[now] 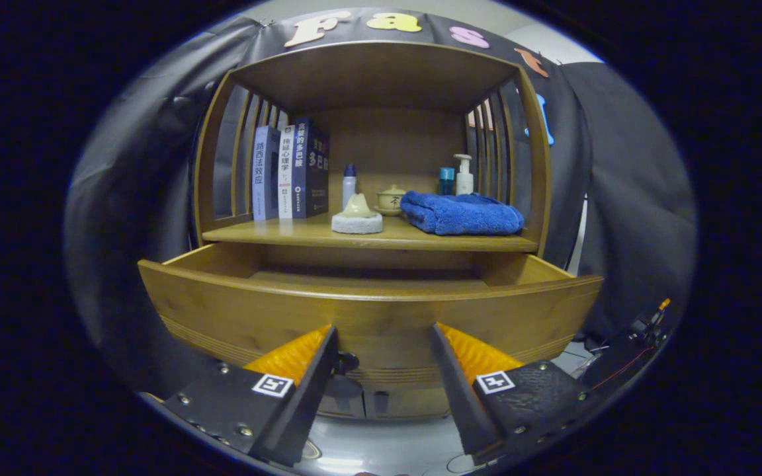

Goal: Pull open the drawer, take out the items inside it, and place them on the countertop above the cabinet.

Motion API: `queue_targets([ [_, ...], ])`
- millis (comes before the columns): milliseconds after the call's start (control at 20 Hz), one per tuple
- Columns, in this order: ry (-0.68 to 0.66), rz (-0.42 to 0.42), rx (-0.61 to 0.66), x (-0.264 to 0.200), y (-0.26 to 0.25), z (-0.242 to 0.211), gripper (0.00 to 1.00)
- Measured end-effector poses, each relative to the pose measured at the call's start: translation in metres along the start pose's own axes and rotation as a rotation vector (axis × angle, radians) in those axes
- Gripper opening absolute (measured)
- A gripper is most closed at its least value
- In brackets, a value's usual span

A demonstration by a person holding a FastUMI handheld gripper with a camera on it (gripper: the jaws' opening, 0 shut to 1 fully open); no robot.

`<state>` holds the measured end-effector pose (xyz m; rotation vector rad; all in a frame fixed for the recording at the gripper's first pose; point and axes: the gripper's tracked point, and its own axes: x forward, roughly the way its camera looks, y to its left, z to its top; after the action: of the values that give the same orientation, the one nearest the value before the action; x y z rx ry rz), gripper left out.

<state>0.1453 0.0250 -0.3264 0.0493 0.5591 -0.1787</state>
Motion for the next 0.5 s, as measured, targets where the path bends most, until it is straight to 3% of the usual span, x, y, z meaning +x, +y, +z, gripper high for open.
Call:
queue_targets([
  [500, 0.021, -0.007, -0.003, 0.033, 0.003, 0.007, 0.86],
])
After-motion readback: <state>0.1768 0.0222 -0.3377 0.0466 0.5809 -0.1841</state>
